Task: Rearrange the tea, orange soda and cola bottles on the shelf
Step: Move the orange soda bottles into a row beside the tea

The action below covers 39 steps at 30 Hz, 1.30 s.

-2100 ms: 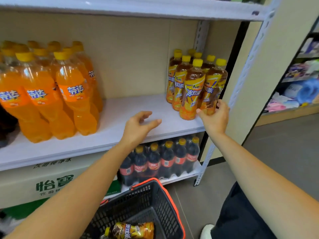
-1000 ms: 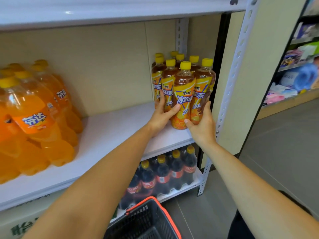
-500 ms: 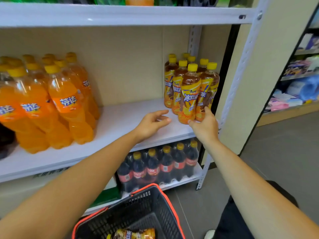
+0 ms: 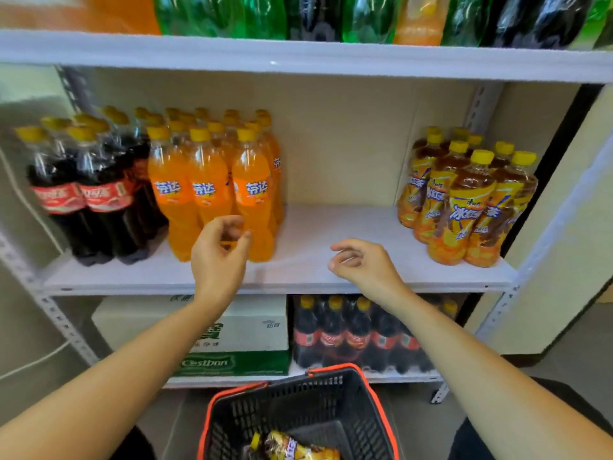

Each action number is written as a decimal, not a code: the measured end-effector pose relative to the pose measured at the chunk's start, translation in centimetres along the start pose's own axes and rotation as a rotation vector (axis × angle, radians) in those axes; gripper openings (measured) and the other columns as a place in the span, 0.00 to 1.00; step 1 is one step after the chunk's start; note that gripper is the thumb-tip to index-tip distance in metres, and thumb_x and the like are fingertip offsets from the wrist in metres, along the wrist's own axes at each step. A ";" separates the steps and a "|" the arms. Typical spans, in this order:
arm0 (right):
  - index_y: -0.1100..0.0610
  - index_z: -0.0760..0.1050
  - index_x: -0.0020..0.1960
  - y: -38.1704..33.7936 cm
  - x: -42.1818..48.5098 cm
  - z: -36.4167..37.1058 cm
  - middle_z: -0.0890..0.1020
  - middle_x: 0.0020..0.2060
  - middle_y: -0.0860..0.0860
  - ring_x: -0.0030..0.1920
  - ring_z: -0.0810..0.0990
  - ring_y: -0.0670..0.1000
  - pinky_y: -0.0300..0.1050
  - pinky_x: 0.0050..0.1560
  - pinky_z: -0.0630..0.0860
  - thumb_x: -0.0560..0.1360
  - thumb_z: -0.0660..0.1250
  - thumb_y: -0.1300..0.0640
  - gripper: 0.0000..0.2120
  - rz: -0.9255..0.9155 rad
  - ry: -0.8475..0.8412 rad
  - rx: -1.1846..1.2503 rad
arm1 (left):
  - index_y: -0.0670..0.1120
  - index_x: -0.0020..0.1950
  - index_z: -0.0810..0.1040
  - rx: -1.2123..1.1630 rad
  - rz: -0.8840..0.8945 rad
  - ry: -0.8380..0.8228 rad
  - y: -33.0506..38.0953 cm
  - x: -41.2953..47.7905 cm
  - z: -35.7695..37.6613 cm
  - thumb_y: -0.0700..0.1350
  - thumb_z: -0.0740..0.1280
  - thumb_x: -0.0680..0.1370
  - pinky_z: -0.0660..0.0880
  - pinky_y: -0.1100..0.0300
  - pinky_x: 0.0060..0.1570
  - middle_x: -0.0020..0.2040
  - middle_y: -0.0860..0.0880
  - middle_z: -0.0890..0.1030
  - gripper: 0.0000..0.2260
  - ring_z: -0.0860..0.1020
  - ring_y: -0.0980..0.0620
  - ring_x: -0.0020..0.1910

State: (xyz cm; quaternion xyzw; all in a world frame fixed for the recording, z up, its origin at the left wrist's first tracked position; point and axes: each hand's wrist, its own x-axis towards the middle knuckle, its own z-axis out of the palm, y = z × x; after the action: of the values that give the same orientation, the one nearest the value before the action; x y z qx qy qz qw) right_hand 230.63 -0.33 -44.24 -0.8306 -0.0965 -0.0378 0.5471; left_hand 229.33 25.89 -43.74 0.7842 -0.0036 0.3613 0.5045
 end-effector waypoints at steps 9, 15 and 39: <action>0.48 0.66 0.75 -4.5 6.5 9.8 0.76 0.64 0.44 0.64 0.76 0.47 0.50 0.64 0.75 0.71 0.79 0.47 0.37 -0.185 -0.089 -0.094 | 0.55 0.71 0.72 -0.080 -0.169 0.097 -4.0 2.6 -2.2 0.45 0.75 0.78 0.80 0.49 0.60 0.61 0.53 0.80 0.24 0.80 0.53 0.59; 0.50 0.64 0.73 -5.0 8.2 14.1 0.79 0.65 0.49 0.63 0.79 0.53 0.52 0.62 0.78 0.69 0.81 0.50 0.39 -0.210 0.068 -0.032 | 0.56 0.69 0.72 -0.067 -0.134 0.123 -4.8 2.8 -1.9 0.43 0.76 0.76 0.81 0.50 0.56 0.56 0.52 0.82 0.25 0.81 0.55 0.55; 0.42 0.78 0.66 -2.3 -5.5 7.5 0.86 0.55 0.46 0.55 0.85 0.48 0.39 0.48 0.82 0.74 0.76 0.52 0.22 0.027 -0.182 0.420 | 0.47 0.68 0.76 -0.581 -0.386 -0.350 2.7 -1.8 0.0 0.52 0.73 0.76 0.82 0.60 0.42 0.51 0.52 0.86 0.22 0.86 0.53 0.51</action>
State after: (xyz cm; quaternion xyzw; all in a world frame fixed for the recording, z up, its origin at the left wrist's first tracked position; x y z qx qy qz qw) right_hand 224.50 6.73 -46.11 -0.6997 -0.1401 0.0654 0.6975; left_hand 227.00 23.95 -42.67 0.6447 -0.0439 0.1044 0.7560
